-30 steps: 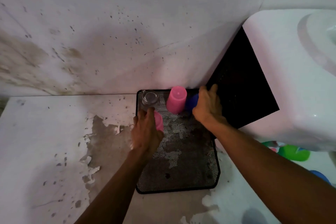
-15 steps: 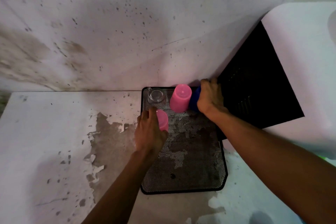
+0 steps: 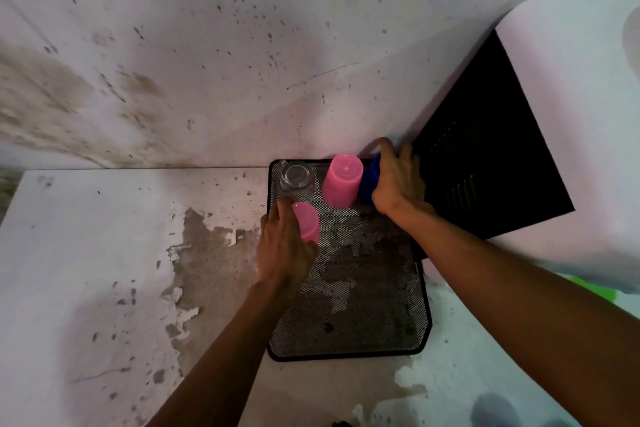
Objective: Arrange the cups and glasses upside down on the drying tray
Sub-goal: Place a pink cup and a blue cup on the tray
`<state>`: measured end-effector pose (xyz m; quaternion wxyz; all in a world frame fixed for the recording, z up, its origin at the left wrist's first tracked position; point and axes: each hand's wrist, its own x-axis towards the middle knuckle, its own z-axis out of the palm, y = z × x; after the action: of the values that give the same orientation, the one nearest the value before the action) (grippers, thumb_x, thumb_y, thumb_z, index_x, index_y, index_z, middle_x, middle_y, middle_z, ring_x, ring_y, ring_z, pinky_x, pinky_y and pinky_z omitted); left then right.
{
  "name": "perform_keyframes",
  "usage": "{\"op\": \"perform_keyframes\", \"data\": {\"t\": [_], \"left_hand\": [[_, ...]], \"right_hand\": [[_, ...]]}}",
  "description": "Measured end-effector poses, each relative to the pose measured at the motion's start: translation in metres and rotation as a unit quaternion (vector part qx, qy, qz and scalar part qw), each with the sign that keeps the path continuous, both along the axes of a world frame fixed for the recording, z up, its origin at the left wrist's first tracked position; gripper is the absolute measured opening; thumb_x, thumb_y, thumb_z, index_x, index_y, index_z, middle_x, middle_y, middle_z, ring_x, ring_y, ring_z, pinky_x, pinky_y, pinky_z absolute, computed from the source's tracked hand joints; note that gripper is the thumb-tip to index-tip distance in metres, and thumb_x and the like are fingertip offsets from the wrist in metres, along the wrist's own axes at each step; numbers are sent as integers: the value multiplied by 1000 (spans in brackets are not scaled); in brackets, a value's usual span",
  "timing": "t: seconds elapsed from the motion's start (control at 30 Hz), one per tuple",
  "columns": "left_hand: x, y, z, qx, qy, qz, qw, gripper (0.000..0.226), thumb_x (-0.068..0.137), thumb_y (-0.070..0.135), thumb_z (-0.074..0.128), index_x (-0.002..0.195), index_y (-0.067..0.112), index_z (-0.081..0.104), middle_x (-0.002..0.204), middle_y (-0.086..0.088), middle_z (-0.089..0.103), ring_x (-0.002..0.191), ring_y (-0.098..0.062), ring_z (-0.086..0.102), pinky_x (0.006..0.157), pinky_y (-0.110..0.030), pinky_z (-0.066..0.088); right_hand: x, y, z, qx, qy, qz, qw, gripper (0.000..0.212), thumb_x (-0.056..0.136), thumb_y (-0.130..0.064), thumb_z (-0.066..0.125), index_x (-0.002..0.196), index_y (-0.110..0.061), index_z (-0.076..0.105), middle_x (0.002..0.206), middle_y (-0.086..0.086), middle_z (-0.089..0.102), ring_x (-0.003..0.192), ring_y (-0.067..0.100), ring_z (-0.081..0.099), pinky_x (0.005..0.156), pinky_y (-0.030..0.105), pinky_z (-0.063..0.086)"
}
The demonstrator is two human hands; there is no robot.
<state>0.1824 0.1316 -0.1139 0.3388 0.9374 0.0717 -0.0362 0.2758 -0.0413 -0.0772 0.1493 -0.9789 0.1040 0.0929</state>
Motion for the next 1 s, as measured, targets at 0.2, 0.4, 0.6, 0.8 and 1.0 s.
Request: {"op": "perform_keyframes", "data": {"t": [0.2,0.4,0.6,0.8,1.0], "left_hand": [[3,3,0,14,3,-14,1000,89,64,16,83,137,11,31,134,-13,48,118,-31,47,89,-46,51],[-1,1,7,66,2,-19,998,109,54,28,89,142,9,27,134,-19,41,120,-35,42,93,-49,48],[-31,-10,26,61,-93,10,994,107,52,40,85,140,9,33,134,-17,39,121,-33,39,93,-44,45],[-97,-64,43,-8,-215,-28,976,52,71,22,74,115,1,57,118,-18,55,104,-29,55,79,-34,49],[-154,-132,48,-43,-158,-170,972,11,73,16,65,82,11,62,75,-2,62,63,-21,57,57,-40,51]], "right_hand": [[-20,-1,15,16,1,-4,1000,98,67,0,76,144,-23,20,144,18,25,133,37,30,86,46,50],[-71,-6,29,74,-60,41,995,105,60,-8,81,146,-21,22,143,16,29,133,35,31,100,44,46],[-150,-34,47,182,-113,76,974,67,76,-19,75,136,-20,47,135,4,47,124,21,48,102,34,45],[-235,-87,40,205,-134,46,968,39,74,-21,74,111,-17,65,113,2,59,107,17,56,93,27,47],[-292,-140,42,217,-157,-20,963,34,73,-23,75,105,-21,67,108,-3,65,103,16,58,89,30,49]]}}
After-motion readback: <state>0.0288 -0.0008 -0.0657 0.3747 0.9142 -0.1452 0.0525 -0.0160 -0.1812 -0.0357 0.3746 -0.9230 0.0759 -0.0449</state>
